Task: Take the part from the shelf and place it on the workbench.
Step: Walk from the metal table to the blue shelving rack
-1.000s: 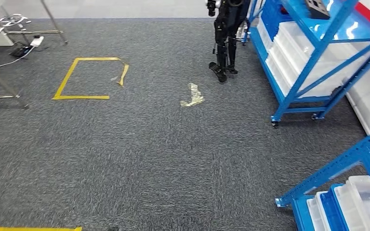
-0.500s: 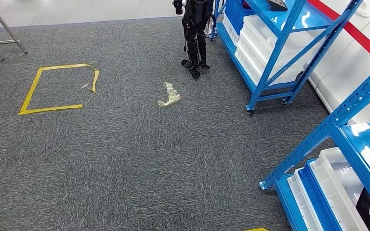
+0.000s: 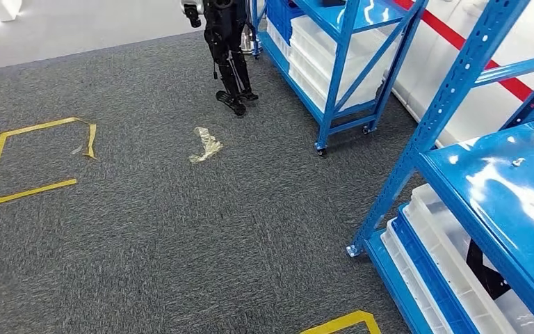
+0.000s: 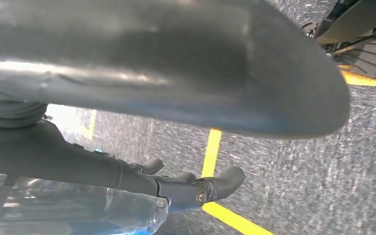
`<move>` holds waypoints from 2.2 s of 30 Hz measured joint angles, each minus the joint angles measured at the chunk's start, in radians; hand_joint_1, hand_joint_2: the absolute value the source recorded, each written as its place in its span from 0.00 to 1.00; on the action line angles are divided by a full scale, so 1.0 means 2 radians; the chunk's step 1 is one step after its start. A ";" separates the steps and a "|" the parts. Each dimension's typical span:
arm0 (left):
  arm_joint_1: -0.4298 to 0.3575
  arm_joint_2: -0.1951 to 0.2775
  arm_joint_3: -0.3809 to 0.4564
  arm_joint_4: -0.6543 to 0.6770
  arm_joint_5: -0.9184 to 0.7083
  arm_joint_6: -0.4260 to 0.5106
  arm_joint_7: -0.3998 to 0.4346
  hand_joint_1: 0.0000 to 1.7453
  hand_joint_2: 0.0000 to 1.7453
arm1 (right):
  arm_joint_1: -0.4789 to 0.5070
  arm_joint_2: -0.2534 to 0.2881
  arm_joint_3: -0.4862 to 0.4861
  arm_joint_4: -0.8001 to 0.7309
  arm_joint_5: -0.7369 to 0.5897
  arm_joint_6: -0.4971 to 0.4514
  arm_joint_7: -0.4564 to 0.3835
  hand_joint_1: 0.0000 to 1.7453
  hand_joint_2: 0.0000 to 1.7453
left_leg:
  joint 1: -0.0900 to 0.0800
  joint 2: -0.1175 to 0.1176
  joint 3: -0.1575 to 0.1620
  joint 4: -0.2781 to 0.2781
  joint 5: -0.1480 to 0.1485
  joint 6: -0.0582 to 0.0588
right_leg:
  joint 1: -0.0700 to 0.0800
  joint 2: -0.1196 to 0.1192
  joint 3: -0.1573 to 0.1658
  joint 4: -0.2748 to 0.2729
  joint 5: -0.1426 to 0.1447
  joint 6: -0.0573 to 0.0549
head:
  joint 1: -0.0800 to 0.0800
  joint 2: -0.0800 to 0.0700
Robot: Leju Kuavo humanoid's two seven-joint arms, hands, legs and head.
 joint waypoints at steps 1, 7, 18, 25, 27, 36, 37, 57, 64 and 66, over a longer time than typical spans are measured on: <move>-0.001 0.002 0.003 0.000 0.001 0.000 -0.001 0.00 0.00 | -0.002 0.001 0.001 0.000 0.001 0.002 0.001 0.00 0.00 | 0.001 -0.013 0.014 -0.032 0.016 0.001 | 0.000 0.006 0.000 0.001 0.000 0.000 | 0.000 0.000; -0.004 0.009 0.011 0.000 0.005 -0.002 -0.006 0.00 0.00 | -0.011 0.006 0.002 0.000 0.001 0.005 -0.003 0.00 0.00 | -0.002 -0.020 0.036 -0.092 0.038 0.016 | 0.000 0.019 -0.018 0.008 0.002 0.014 | 0.001 0.000; -0.002 0.016 0.019 0.001 0.006 -0.007 -0.007 0.00 0.00 | -0.016 0.011 0.003 0.000 0.007 0.005 -0.008 0.00 0.00 | -0.005 0.051 0.041 -0.096 0.034 0.012 | -0.003 -0.062 -0.003 0.004 -0.008 0.027 | 0.003 0.000; -0.002 0.017 0.025 0.001 0.006 -0.006 -0.010 0.00 0.00 | -0.017 0.013 0.003 0.000 0.005 0.006 -0.003 0.00 0.00 | 0.002 0.026 0.021 -0.036 -0.008 -0.003 | -0.005 -0.036 0.000 -0.002 -0.003 0.002 | 0.000 0.000; 0.001 0.016 0.029 0.001 0.006 -0.004 -0.011 0.00 0.00 | -0.018 0.013 0.003 0.000 0.004 0.008 -0.001 0.00 0.00 | 0.002 0.012 -0.010 0.028 -0.036 -0.004 | -0.003 -0.025 0.000 -0.002 -0.002 0.000 | 0.000 0.000; 0.000 0.004 0.036 0.000 0.003 0.034 -0.006 0.00 0.00 | -0.021 0.017 0.009 0.000 0.028 0.019 0.006 0.00 0.00 | -0.001 -0.024 0.034 -0.089 0.035 0.010 | 0.000 0.025 -0.005 -0.002 0.001 0.012 | 0.000 0.000; -0.002 0.001 0.037 0.000 0.002 0.036 -0.006 0.00 0.00 | -0.021 0.017 0.010 0.000 0.029 0.019 0.008 0.00 0.00 | -0.002 -0.019 0.035 -0.092 0.037 0.014 | -0.001 0.021 -0.008 -0.001 0.000 0.015 | 0.000 0.000; -0.016 -0.007 0.036 0.000 -0.018 0.025 0.007 0.00 0.00 | -0.012 0.001 0.007 -0.001 0.030 0.008 0.000 0.00 0.00 | -0.001 0.019 0.019 -0.030 -0.013 -0.002 | -0.005 -0.036 0.002 -0.006 -0.002 0.003 | -0.001 0.000; -0.022 -0.006 0.024 0.000 -0.030 0.027 0.014 0.00 0.00 | -0.006 -0.001 0.002 -0.001 0.034 0.006 -0.003 0.00 0.00 | 0.001 -0.015 0.025 -0.055 0.022 0.005 | -0.001 0.008 0.002 -0.004 0.000 0.002 | -0.001 0.000; -0.024 -0.005 0.021 0.000 -0.030 0.028 0.015 0.00 0.00 | -0.005 -0.001 0.001 -0.001 0.035 0.006 -0.003 0.00 0.00 | 0.000 -0.028 0.040 -0.089 0.031 0.007 | -0.001 0.019 -0.001 -0.004 0.002 0.007 | -0.001 0.000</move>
